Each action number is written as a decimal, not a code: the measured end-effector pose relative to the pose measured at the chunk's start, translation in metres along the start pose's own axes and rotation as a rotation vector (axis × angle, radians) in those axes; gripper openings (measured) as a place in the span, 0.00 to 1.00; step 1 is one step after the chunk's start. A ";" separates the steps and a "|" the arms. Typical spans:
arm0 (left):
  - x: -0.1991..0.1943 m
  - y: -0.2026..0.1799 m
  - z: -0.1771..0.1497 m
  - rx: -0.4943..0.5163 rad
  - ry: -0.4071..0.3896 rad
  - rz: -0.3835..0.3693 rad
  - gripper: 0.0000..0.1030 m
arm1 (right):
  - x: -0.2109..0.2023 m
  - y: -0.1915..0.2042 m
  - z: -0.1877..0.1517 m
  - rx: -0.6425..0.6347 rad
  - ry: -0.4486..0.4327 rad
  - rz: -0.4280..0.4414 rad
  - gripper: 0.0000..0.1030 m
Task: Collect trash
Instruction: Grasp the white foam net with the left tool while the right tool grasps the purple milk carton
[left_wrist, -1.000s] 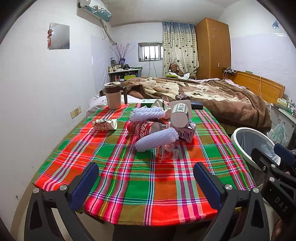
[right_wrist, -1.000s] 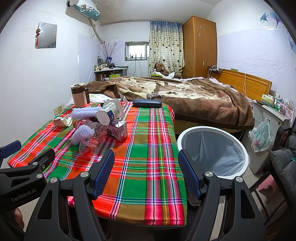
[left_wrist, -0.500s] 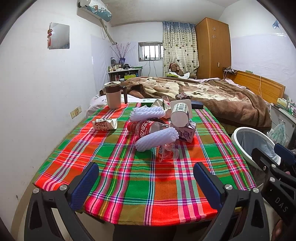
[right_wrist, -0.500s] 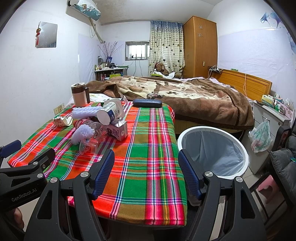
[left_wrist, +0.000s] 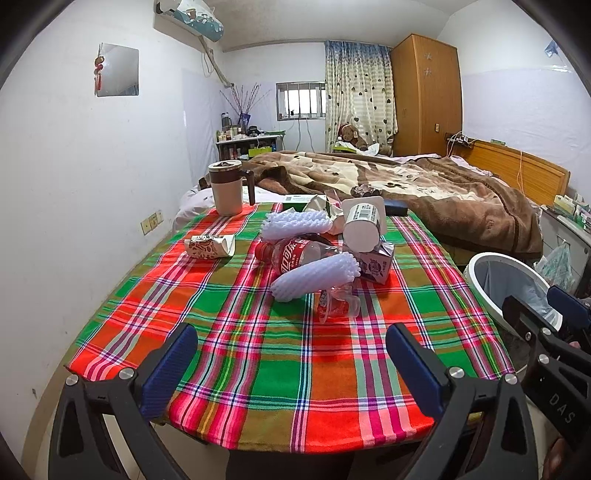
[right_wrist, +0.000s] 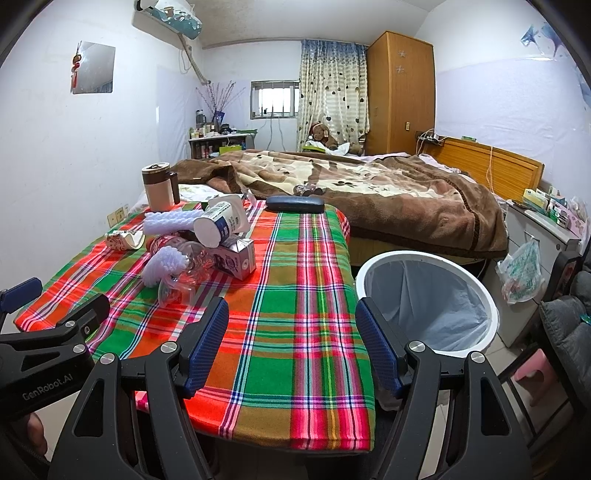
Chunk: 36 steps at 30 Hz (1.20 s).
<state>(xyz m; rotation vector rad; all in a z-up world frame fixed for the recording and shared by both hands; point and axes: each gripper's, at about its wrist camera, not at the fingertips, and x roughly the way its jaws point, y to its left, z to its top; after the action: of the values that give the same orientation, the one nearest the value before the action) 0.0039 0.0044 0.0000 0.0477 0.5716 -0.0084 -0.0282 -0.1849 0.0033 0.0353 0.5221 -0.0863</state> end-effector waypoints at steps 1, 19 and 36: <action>0.003 0.002 0.000 -0.003 0.007 -0.007 1.00 | 0.002 0.000 0.000 0.001 0.003 0.004 0.70; 0.090 0.082 0.030 -0.036 0.101 -0.176 0.95 | 0.092 0.012 0.031 0.005 0.106 0.175 0.70; 0.146 0.080 0.095 0.022 0.115 -0.273 0.94 | 0.160 0.051 0.079 0.061 0.197 0.249 0.70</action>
<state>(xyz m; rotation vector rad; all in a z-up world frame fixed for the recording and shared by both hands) 0.1796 0.0803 0.0038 -0.0082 0.6892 -0.2786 0.1541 -0.1499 -0.0071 0.1697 0.7079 0.1463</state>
